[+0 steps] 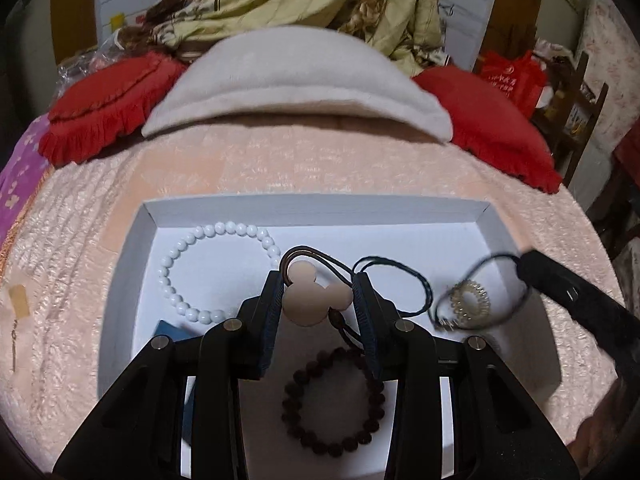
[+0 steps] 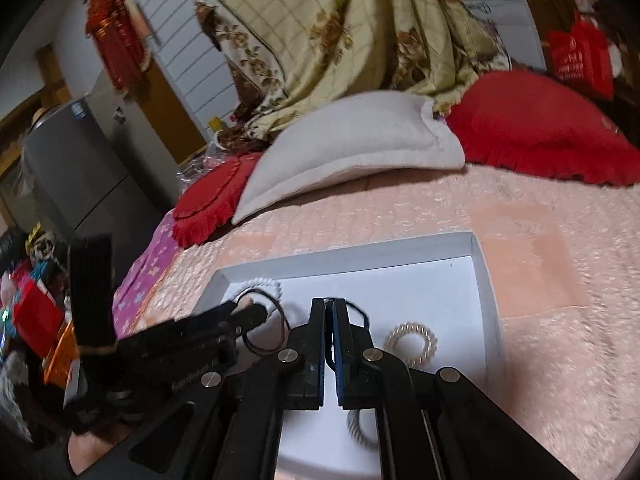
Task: Organize jewelry
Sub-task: 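Place the Mickey-charm tie in the tray with the left tool while the right tool places the black cord tie, then open and lift both tools away from the tray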
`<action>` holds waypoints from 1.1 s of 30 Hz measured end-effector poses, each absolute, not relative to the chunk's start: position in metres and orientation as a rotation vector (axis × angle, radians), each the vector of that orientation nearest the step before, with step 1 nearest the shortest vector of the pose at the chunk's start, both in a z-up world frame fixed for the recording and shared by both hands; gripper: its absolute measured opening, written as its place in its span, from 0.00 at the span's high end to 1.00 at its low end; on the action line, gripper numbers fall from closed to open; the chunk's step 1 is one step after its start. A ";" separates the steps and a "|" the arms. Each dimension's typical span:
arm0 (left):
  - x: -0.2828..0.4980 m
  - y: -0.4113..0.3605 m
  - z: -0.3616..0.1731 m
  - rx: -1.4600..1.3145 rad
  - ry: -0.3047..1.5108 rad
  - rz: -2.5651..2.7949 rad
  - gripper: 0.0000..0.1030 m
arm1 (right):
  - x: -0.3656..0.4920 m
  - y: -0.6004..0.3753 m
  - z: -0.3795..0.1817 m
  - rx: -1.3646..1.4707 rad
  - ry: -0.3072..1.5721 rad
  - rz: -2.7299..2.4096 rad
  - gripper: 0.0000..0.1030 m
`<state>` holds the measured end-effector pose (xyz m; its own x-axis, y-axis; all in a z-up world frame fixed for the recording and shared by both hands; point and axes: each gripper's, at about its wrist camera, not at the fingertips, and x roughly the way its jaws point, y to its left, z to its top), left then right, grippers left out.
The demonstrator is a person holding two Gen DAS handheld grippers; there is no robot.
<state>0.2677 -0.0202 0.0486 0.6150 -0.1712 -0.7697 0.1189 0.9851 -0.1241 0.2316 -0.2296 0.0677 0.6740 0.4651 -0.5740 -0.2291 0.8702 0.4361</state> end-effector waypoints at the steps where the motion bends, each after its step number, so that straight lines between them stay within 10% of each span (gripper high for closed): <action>1: 0.269 -0.023 0.044 -0.050 0.909 -0.164 0.67 | 0.241 -0.233 0.061 0.366 0.749 0.382 0.97; 11: 0.271 -0.012 0.024 -0.068 0.958 -0.100 0.59 | 0.270 -0.244 0.023 0.376 0.905 0.269 0.94; 16: 0.264 -0.012 0.030 -0.057 0.931 -0.112 0.51 | 0.263 -0.254 0.026 0.389 0.851 0.237 0.51; 33: 0.180 0.005 0.084 0.002 0.802 -0.155 0.39 | 0.176 -0.238 0.046 0.180 0.861 0.295 0.49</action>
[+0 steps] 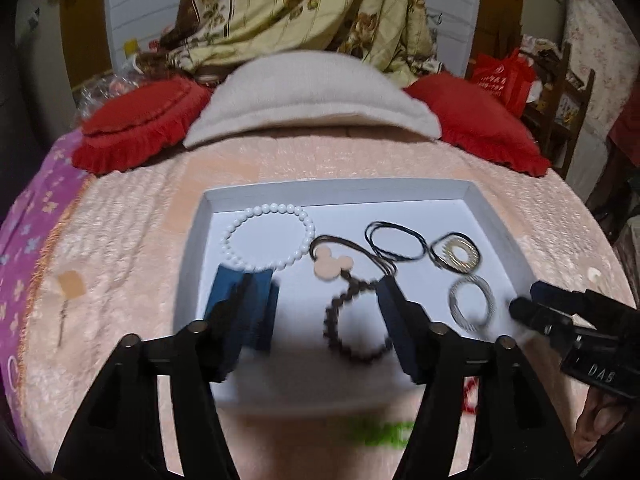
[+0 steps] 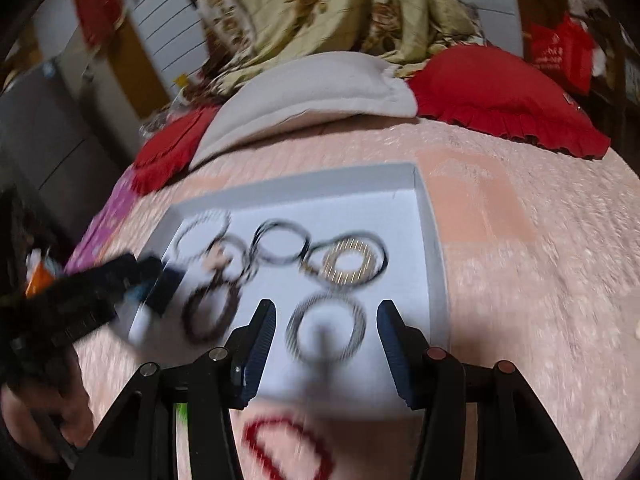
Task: Organize jewelry
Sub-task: 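Open and lift both tools away from the tray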
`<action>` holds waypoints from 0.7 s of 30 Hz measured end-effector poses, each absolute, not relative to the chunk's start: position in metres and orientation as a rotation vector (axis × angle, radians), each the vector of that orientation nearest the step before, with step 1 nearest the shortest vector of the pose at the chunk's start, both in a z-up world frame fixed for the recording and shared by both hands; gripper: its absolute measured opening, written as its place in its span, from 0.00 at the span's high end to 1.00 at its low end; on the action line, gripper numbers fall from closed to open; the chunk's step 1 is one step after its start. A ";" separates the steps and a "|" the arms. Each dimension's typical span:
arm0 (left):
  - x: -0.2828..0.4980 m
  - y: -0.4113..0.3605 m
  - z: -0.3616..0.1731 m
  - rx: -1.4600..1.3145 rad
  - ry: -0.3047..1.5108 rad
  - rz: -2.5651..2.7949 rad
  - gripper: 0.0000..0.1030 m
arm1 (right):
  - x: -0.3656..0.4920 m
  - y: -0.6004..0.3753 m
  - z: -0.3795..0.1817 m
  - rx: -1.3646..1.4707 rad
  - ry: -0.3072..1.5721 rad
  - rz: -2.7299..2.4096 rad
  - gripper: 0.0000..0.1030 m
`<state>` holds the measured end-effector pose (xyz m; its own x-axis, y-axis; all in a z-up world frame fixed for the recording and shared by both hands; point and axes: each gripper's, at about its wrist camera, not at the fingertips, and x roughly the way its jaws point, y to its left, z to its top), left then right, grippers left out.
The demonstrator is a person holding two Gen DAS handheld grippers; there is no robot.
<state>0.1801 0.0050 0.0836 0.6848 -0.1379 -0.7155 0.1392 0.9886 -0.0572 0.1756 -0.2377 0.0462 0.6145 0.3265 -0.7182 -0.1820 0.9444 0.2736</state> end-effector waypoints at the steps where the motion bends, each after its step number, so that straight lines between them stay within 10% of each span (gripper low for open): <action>1: 0.169 0.007 0.085 0.002 0.792 -0.164 0.39 | 0.162 -0.237 0.047 0.171 0.856 0.304 0.44; 21: 0.112 -0.008 0.011 -0.054 0.886 -0.350 0.36 | 0.075 -0.255 -0.003 0.044 0.932 0.213 0.30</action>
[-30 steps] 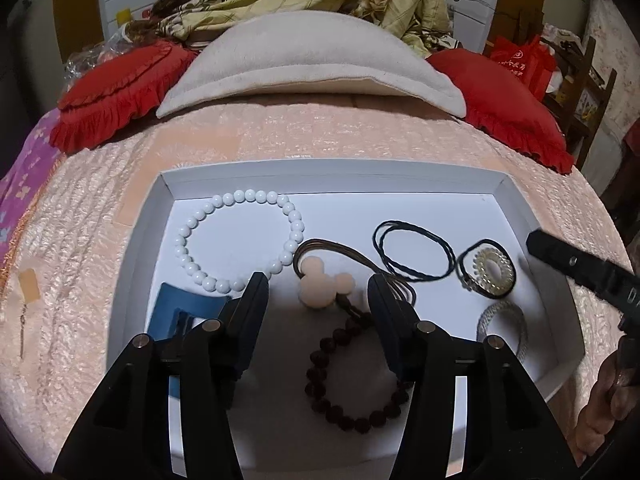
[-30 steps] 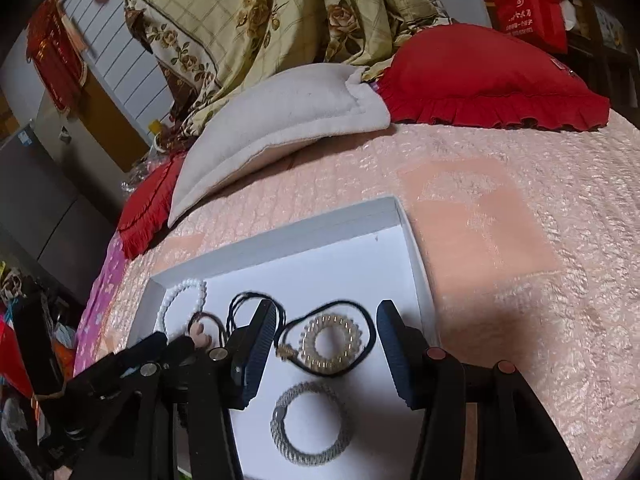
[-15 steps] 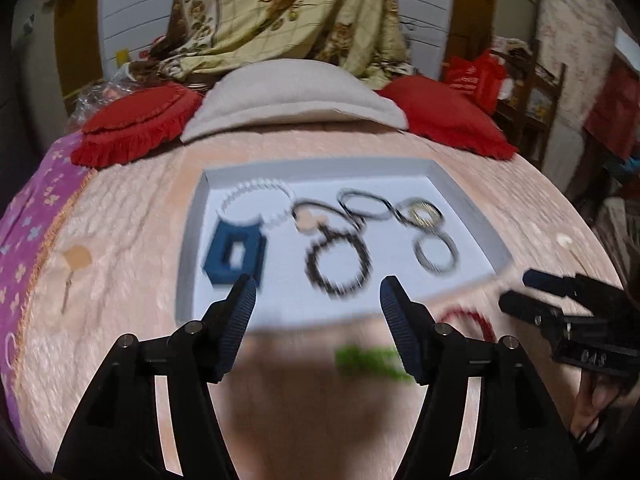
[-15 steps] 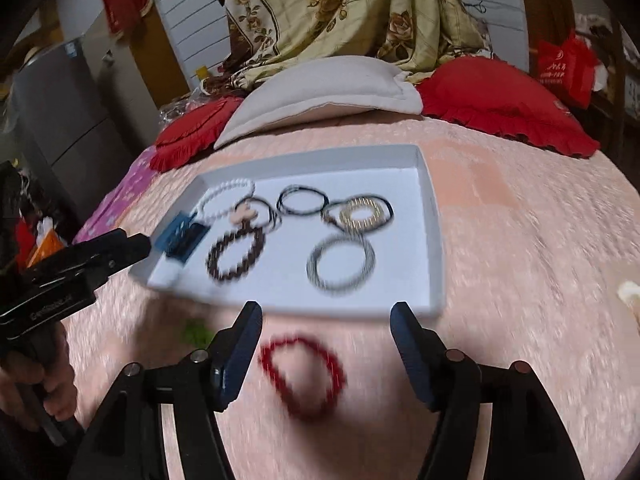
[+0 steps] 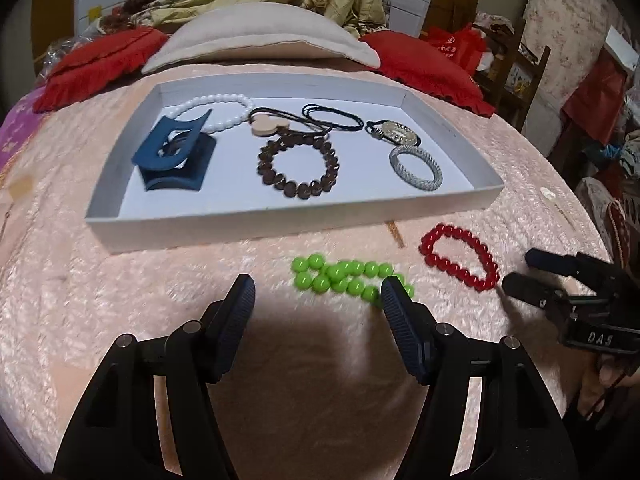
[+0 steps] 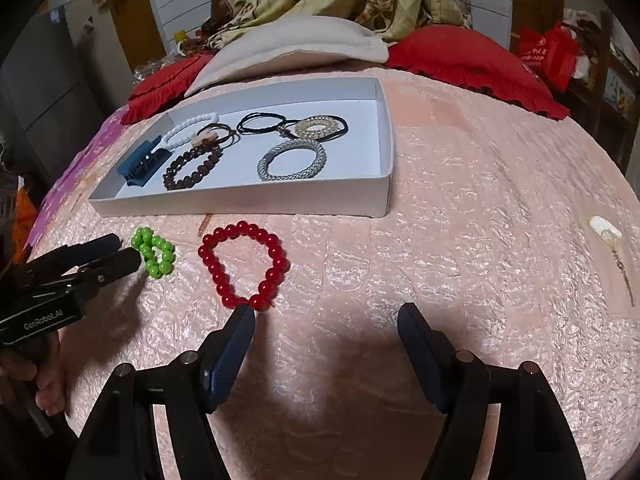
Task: Organize jewelry
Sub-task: 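Open and lift both tools away from the tray, then grasp the green-bead bracelet with the left tool while the right tool grasps the red-bead bracelet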
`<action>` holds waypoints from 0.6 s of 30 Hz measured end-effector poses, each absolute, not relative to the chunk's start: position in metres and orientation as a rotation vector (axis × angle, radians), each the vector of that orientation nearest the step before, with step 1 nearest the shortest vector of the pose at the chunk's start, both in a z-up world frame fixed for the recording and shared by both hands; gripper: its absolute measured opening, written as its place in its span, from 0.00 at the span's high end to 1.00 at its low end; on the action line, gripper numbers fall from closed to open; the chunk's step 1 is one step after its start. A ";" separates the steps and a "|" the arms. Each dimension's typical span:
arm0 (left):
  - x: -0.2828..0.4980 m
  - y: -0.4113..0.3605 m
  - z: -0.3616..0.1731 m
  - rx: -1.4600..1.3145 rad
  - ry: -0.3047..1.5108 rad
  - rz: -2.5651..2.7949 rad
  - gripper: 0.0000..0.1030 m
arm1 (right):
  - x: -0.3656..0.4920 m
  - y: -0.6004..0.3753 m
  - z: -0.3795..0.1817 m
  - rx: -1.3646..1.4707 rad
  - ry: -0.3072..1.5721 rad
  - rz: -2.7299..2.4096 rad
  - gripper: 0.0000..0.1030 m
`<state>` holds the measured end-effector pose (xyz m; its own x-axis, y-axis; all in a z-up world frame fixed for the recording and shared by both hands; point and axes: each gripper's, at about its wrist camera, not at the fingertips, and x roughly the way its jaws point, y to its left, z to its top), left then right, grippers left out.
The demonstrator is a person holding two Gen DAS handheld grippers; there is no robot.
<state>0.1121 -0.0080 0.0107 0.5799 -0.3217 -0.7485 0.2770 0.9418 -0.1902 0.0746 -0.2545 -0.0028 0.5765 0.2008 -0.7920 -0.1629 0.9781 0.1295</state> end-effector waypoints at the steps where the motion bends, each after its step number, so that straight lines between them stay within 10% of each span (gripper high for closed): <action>1: 0.116 -0.008 0.011 -0.061 0.889 -0.352 0.36 | 0.076 -0.254 -0.002 0.049 0.933 0.213 0.30; 8: 0.123 -0.013 0.010 -0.019 0.898 -0.355 0.38 | 0.078 -0.245 0.000 0.037 0.930 0.229 0.30; 12: 0.119 -0.014 0.009 -0.006 0.898 -0.379 0.80 | 0.078 -0.243 0.002 0.036 0.916 0.231 0.30; 18: 0.112 -0.006 0.009 -0.025 0.896 -0.388 0.93 | 0.078 -0.240 0.003 0.033 0.897 0.254 0.30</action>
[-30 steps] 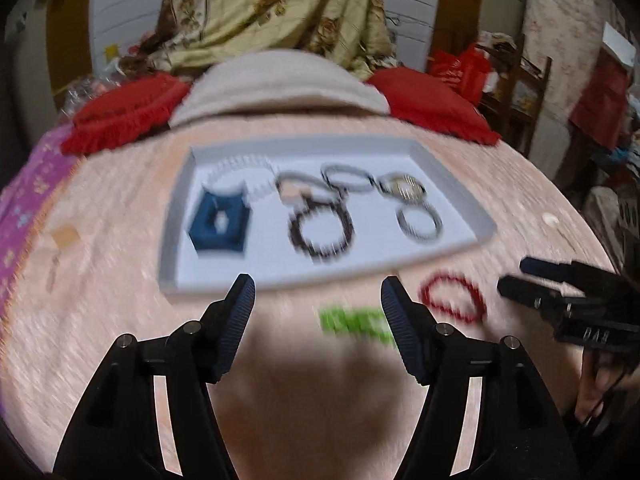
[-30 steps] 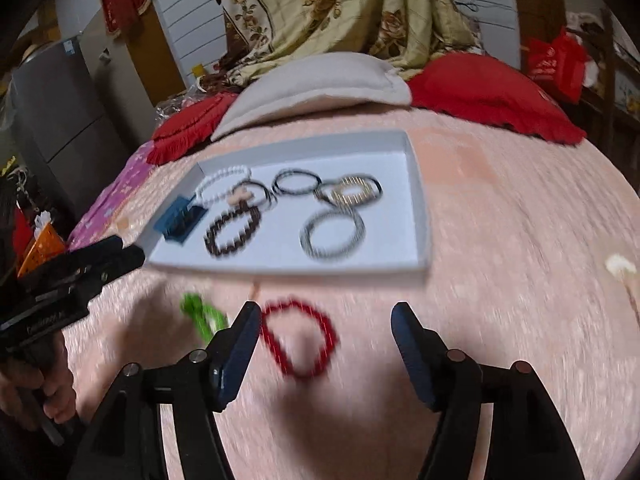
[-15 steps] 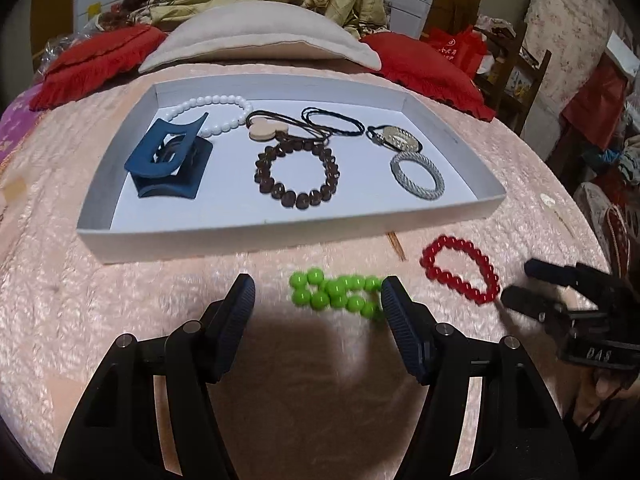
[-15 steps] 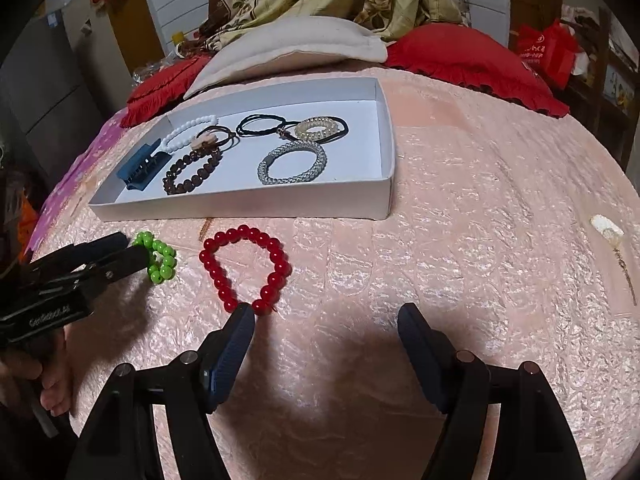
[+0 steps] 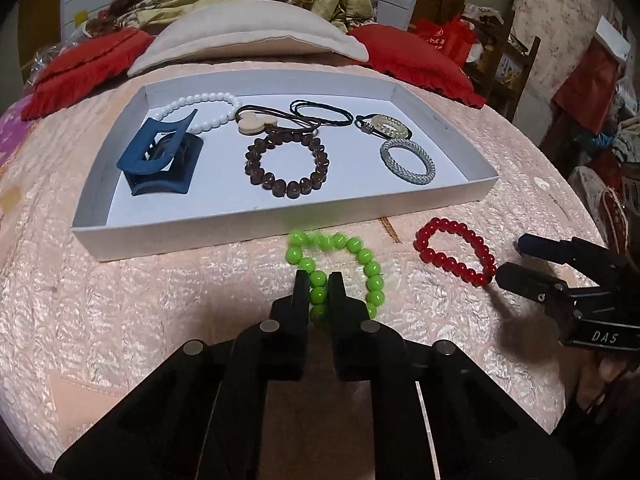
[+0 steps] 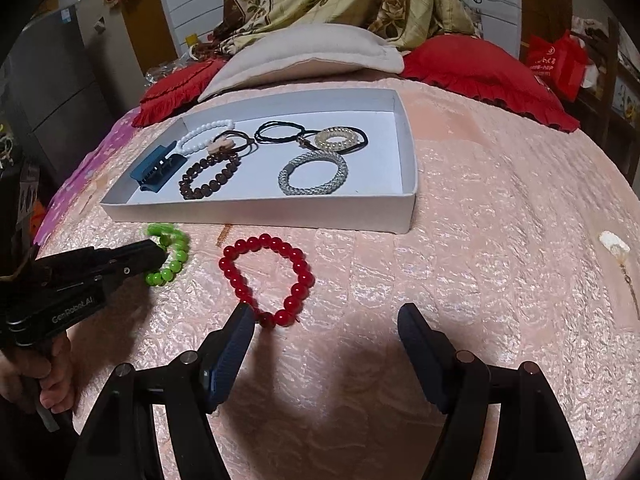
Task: Organize jewelry
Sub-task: 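Grasp the green-bead bracelet with the left tool while the right tool grasps the red-bead bracelet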
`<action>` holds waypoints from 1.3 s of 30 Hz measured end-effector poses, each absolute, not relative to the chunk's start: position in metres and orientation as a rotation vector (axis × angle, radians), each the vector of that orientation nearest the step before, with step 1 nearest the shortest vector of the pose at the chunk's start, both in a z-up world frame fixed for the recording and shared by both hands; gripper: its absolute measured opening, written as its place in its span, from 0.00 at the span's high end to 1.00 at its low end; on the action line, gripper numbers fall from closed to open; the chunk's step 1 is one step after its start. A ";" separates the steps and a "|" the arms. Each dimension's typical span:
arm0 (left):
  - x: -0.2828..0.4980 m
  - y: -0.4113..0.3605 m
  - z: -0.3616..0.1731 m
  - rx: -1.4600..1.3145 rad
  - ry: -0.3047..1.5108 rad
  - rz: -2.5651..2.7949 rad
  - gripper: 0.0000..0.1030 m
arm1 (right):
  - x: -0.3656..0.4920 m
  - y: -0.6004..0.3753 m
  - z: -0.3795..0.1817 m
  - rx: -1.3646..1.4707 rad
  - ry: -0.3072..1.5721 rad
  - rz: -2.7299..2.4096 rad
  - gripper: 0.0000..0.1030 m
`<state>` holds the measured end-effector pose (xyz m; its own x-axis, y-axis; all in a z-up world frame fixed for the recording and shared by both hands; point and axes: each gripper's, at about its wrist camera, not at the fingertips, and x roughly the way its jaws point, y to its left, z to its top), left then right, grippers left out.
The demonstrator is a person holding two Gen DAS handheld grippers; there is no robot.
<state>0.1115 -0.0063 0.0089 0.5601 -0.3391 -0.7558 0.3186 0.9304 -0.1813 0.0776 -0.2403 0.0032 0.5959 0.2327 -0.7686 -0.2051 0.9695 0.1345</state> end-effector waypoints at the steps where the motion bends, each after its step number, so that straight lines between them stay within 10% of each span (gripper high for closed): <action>1: 0.110 -0.007 0.009 -0.022 0.894 -0.386 0.93 | 0.077 -0.240 0.004 0.035 0.893 0.256 0.30; 11: 0.107 -0.009 0.010 -0.013 0.898 -0.394 0.92 | 0.078 -0.241 0.004 0.054 0.888 0.261 0.30; 17: 0.111 -0.018 0.011 0.006 0.896 -0.410 0.69 | 0.079 -0.237 0.001 0.036 0.897 0.263 0.30; 22: 0.110 -0.020 0.010 0.065 0.891 -0.347 0.93 | 0.079 -0.239 0.002 0.041 0.891 0.255 0.30; 34: 0.096 0.004 0.025 -0.008 0.841 -0.302 0.93 | 0.083 -0.238 0.008 0.051 0.850 0.304 0.31; 39: 0.096 0.002 0.021 0.004 0.858 -0.295 0.93 | 0.101 -0.230 0.003 0.024 0.855 0.300 0.59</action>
<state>0.0963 0.0019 0.0210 0.6159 -0.2543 -0.7456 0.2573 0.9595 -0.1147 0.1007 -0.2304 0.0030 0.6167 0.2697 -0.7396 -0.2509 0.9578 0.1401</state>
